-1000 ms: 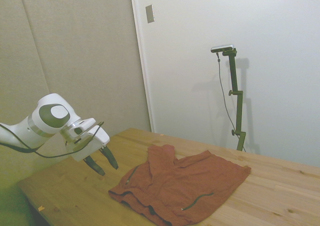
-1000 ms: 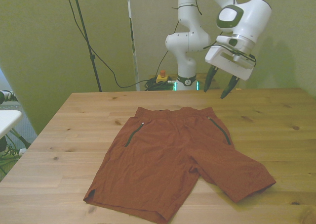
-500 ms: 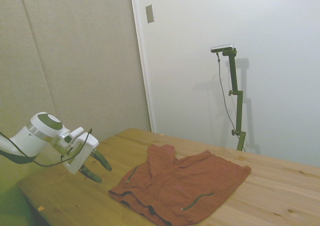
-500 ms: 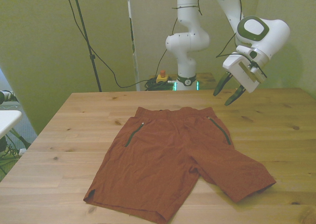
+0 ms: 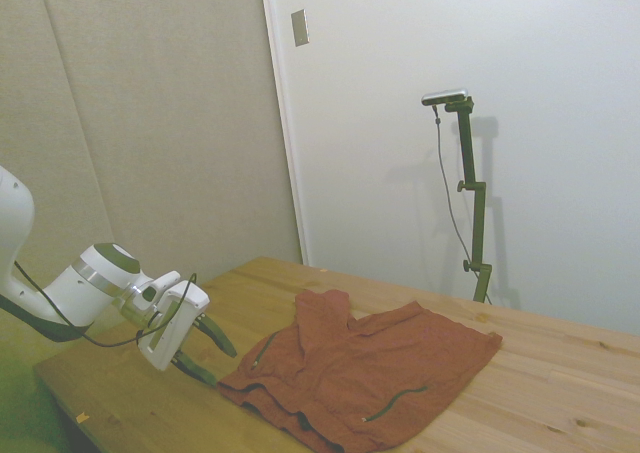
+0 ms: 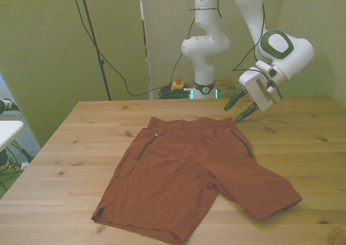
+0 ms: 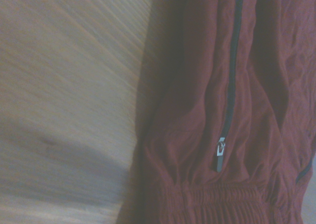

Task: Fold the shorts

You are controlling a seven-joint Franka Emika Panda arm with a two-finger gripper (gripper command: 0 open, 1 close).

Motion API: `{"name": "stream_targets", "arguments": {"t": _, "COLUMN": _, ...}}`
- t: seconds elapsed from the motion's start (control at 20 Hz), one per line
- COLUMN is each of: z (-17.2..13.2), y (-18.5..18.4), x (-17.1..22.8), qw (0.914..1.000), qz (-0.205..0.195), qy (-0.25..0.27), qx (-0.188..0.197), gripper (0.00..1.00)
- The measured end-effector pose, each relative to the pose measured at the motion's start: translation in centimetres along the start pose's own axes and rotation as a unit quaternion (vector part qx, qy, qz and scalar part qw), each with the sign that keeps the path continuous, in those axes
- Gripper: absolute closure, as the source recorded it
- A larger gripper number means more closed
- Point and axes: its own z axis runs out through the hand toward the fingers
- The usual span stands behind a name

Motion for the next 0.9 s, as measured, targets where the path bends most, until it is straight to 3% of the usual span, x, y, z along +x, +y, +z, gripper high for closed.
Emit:
{"name": "stream_targets", "arguments": {"t": 0.25, "z": 1.7, "y": -0.3, "x": 0.2, "qw": 0.9994, "qz": -0.011, "qy": 0.004, "qx": -0.034, "gripper": 0.00}}
{"name": "stream_targets", "arguments": {"t": 0.3, "z": 1.9, "y": -0.3, "x": 0.3, "qw": 0.9993, "qz": -0.011, "qy": 0.004, "qx": -0.037, "gripper": 1.00}}
{"name": "stream_targets", "arguments": {"t": 0.9, "z": 1.9, "y": -1.2, "x": 0.5, "qw": 0.9998, "qz": -0.003, "qy": 0.002, "qx": -0.018, "gripper": 1.00}}
